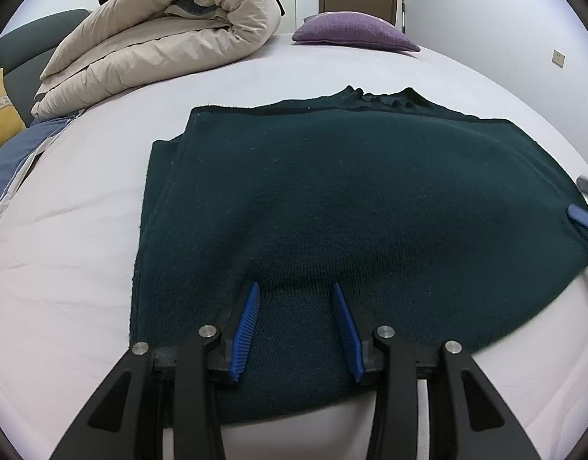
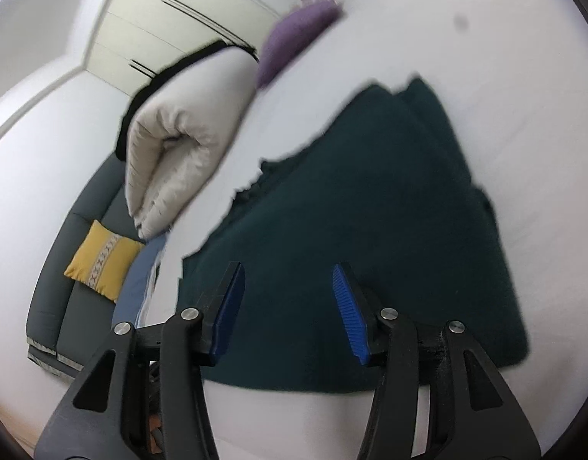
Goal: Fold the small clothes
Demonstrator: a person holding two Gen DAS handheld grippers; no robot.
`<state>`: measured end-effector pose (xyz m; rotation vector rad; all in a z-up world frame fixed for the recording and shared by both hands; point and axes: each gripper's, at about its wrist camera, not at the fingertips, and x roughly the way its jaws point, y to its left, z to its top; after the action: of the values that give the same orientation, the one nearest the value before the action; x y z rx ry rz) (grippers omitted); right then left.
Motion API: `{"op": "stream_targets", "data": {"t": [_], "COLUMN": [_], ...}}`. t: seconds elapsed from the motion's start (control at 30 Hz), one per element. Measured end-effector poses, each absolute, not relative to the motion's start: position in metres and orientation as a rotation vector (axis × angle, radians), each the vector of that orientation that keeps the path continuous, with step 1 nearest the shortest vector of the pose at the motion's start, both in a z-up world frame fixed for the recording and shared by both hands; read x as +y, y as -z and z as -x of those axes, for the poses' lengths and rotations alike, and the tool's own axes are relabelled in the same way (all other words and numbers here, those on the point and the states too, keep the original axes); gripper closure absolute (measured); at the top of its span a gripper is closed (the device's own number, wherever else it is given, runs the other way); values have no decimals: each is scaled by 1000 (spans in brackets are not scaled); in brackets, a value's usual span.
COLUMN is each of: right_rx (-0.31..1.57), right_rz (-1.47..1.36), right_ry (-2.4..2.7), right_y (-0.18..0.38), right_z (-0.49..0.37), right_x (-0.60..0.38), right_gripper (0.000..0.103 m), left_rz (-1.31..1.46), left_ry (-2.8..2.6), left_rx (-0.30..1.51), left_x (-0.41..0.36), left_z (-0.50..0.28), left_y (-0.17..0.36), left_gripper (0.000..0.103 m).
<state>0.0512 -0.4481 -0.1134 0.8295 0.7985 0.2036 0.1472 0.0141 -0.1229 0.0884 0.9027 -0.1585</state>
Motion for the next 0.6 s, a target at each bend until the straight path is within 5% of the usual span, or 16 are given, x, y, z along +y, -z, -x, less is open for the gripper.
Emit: {"op": "stream_targets", "data": {"t": [0.1,0.47,0.6], "right_rx": [767,709,734], "right_rz": [-876,-886,-913], "right_ry": [-186,-15,-15], "right_y": [123,107,114], "right_z": [-46,3,5], "right_x": [-464,-540,-550], "right_gripper": [60,50,37], "left_rz": [-91,47,148], "left_ry": [157,210,393], "left_rx": [902,909,873], "left_x": [14,11,-21], "left_z": [-147,-137,-142], "left_y": [123,86,60], "left_gripper": [59,60,47]}}
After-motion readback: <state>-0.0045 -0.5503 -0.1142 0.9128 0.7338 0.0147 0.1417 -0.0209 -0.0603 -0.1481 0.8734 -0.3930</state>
